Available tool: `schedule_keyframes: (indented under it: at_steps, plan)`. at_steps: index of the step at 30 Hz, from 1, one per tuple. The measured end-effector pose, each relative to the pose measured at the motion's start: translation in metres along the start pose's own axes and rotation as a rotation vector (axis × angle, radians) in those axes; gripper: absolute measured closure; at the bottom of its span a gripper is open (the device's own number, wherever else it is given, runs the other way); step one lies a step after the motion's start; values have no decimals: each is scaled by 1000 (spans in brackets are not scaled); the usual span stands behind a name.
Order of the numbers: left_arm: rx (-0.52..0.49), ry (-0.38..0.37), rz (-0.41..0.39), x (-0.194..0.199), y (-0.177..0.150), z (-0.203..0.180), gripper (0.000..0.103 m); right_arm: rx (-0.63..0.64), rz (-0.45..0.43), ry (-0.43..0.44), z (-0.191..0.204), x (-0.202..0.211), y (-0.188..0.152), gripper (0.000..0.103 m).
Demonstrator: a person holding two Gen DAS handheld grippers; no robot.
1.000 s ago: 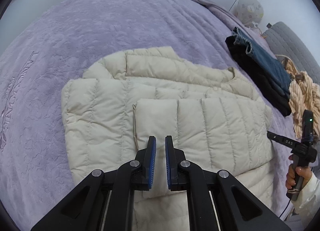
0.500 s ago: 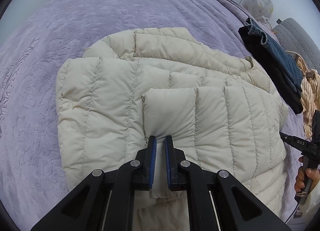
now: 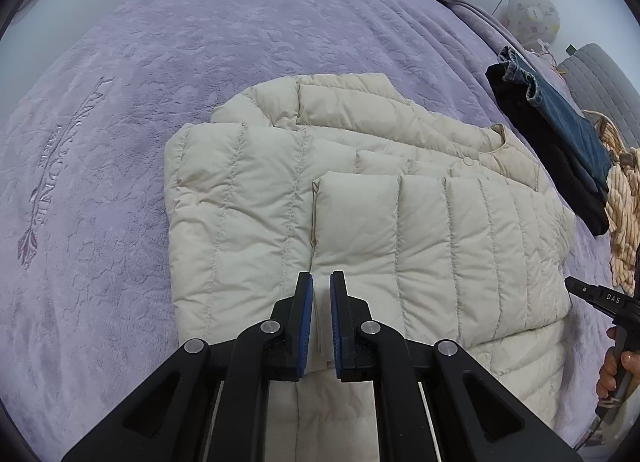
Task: Fold large clothes
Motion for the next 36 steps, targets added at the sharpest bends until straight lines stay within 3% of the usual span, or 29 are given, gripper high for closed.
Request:
schedule_keyframes:
  at_steps: [11,12,13,14,16,26,28,29,31,36]
  plan:
    - [-34,47,32,42,-32,0,93,-15,55,49,26,24,-40,93]
    - [-35,48,34,44,-34,1,93,-16,59,52,29,26,-44,91]
    - [-34,50,35,47,-36,1,93,-15,60,53,31,29,-47,80]
    - [-33,50,37,50,-39,2,93,-13,58,51,33,31,-50,58]
    - [-35,59,42,54,-44,4,93,-1,42,50,39,37,-55,37]
    - [-52,85,24,84,-70,8,92,61,29,73,75,67,-75,37]
    - [-53,93,26,88,-74,9,43,69,28,80,81,72,-80,34]
    - [-42,110,18,92,-76,11,0,73,27,83,84,74,-81,31]
    - [-36,143,-35,105,-80,14,1,76,27,89,88,77,-86,29]
    - [-29,135,-10,115,-87,19,1,68,27,96,93,84,-95,29]
Point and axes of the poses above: each gripper's, at about its wrist camera, not at the fingertips, and x roughly against the way its jaws point, z to its left, y to its top, the point moved 1 cm from there along -x, roughly the way its jaws point, and after that the axes turned 13 degrees about y, right-handed, at the moved point
